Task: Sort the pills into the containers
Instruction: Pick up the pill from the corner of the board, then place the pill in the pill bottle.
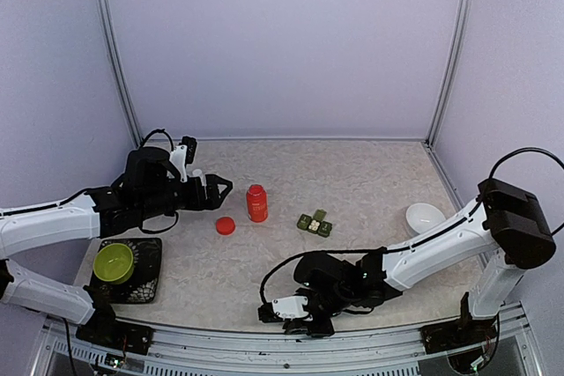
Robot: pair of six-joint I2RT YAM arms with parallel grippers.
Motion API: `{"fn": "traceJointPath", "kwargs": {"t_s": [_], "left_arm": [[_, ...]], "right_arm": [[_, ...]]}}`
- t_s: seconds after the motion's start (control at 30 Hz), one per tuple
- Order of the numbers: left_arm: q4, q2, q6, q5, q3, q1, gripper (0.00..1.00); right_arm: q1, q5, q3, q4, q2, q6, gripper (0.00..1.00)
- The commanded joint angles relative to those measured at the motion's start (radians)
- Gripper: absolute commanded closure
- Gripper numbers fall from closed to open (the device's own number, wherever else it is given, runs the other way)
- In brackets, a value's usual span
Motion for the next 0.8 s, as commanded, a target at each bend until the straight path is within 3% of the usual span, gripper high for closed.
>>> {"fn": "traceJointPath", "kwargs": {"t_s": [0.0,0.33,0.57,0.77], "left_arm": [[0.001,0.007,0.014,-0.005,0.043,-0.004,0.01],[-0.005,-0.003,0.017,-0.010,0.042,-0.009,0.01],[0.003,-0.021,0.005,-0.012,0.013,-0.009,0.01],[-0.005,-0.047,0.001,-0.027,-0.015,-0.009,0.01]], "right_arm": [[-0.007,0.077,0.003,-0.008,-0.075,0.017,0.95],[-0.193,0.150,0.135,0.010,-0.123,0.033,0.94],[-0.365,0.159,0.350,0.013,-0.010,0.044,0.93],[-0.430,0.189,0.606,-0.048,0.167,0.036,0.92]]}}
